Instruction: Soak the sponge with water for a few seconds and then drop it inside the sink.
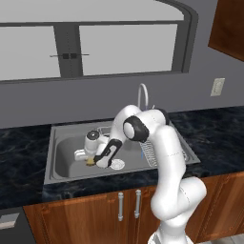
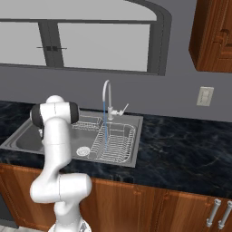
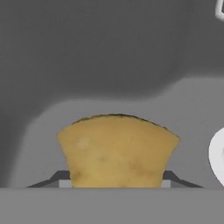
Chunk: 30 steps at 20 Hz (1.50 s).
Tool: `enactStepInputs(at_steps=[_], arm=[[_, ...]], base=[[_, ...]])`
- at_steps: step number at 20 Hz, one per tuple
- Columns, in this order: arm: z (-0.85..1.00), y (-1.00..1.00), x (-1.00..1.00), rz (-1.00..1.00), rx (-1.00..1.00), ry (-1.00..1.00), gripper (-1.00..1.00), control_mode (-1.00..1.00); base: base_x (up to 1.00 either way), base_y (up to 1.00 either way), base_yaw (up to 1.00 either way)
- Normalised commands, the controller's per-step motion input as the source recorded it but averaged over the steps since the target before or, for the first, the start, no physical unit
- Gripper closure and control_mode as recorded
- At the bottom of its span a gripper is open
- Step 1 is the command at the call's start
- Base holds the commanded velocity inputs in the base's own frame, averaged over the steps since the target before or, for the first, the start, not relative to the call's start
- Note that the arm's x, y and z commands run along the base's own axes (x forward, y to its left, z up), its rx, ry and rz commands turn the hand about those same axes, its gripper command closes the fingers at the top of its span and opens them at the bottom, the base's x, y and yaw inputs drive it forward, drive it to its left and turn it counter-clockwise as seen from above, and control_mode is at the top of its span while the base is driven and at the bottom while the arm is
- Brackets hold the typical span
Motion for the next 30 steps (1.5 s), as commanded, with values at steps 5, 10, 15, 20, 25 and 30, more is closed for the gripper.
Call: enactStepInputs(at_steps=[5,10,15,20,25,30], arm=[[0.12,0.03,0.00,0.03,-0.02,0.01,-1.00,-1.00],[0.58,0.00,-0.06,0.00,-0.02,0.00,-1.00,-1.00],[0.80,0.00,-0.12,0.01,0.00,0.00,-1.00,-1.00],[0.74,0.00,-0.01,0.01,0.00,0.00,-1.00,-1.00],[0.68,0.00,0.00,0.00,0.00,0.03,-1.00,-1.00],[0.72,0.03,-0.06,0.02,0.00,0.04,-1.00,-1.00]], base=[[0.00,0.00,0.00],[0.00,0.00,0.00],[0.00,0.00,0.00],[0.00,0.00,0.00],[0.00,0.00,0.00],[0.00,0.00,0.00]])
